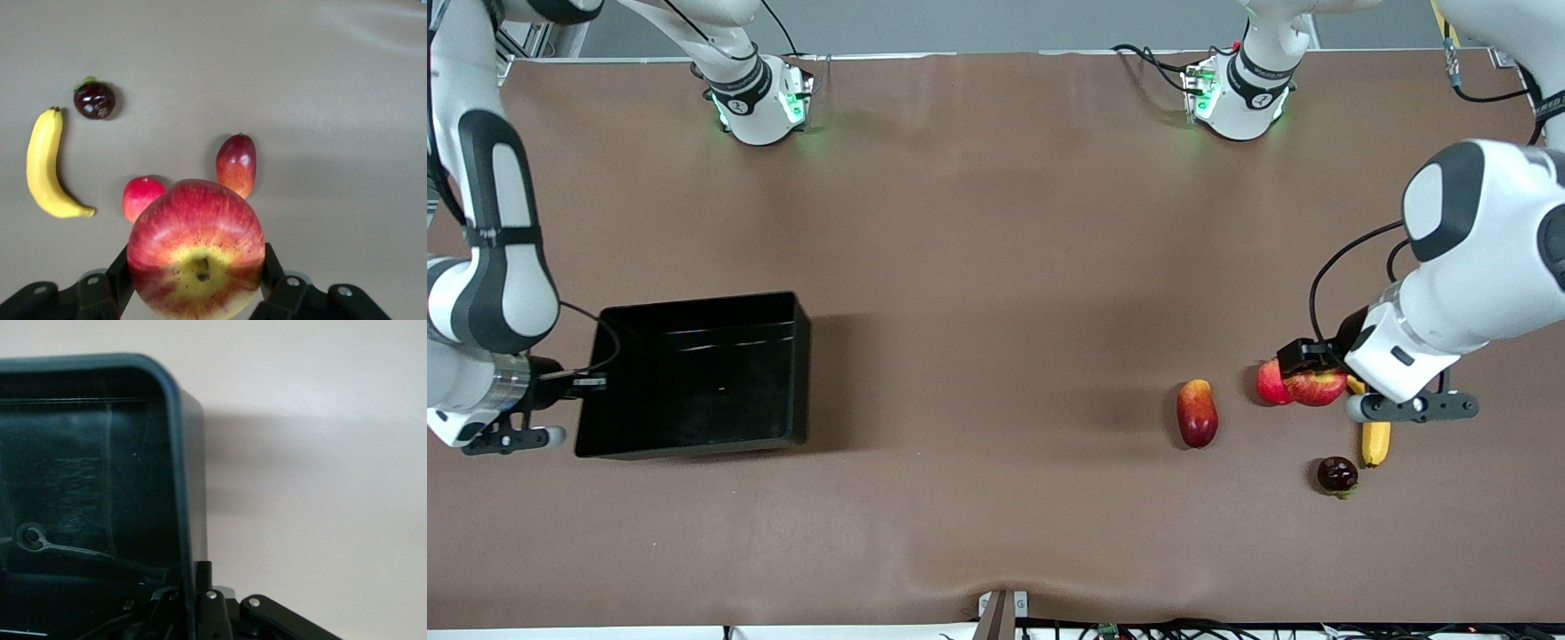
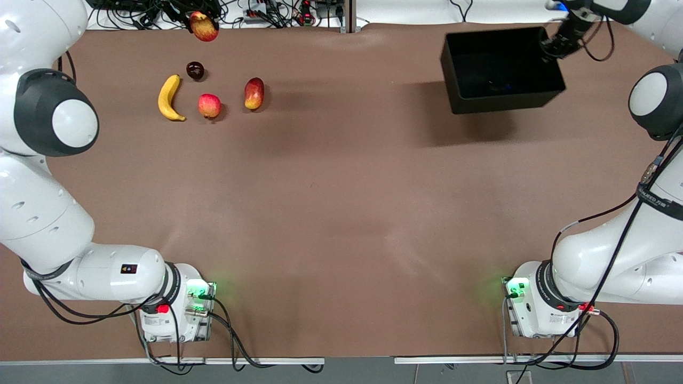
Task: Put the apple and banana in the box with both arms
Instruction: 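Lift the apple with the left gripper while the right gripper slides the tray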
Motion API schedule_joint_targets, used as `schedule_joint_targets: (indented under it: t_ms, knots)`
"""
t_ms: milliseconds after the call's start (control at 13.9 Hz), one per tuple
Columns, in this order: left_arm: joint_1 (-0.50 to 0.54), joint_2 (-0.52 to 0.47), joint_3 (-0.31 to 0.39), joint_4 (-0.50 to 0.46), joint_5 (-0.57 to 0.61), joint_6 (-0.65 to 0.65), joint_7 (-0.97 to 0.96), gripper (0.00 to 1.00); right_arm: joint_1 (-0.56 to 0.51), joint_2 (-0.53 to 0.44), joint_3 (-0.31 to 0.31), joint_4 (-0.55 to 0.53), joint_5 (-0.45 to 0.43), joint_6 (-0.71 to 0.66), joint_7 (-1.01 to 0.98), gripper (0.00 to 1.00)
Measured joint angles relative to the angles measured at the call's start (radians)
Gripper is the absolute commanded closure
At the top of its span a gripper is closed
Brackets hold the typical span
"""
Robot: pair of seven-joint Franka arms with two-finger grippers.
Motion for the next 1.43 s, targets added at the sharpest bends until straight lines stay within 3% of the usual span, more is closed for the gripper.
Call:
schedule_joint_targets:
  t_ms: [359, 861, 1435]
  knots:
    - [-0.014, -0.028, -0.006, 0.0, 0.0, -0.039, -0.062, 1.0, 0.226, -0.039, 0.016, -0.001, 0.034, -0.003, 0.237, 1.0]
    - [-0.203, -0.007, -0.045, -0.016, 0.0, -0.082, -0.413, 1.0, 0.553, -0.034, 0.016, -0.023, 0.032, 0.089, 0.601, 1.0]
    - [-0.245, 0.002, -0.102, -0.05, 0.0, -0.06, -0.58, 1.0, 0.763, 0.118, 0.014, -0.038, 0.032, 0.332, 0.834, 1.0]
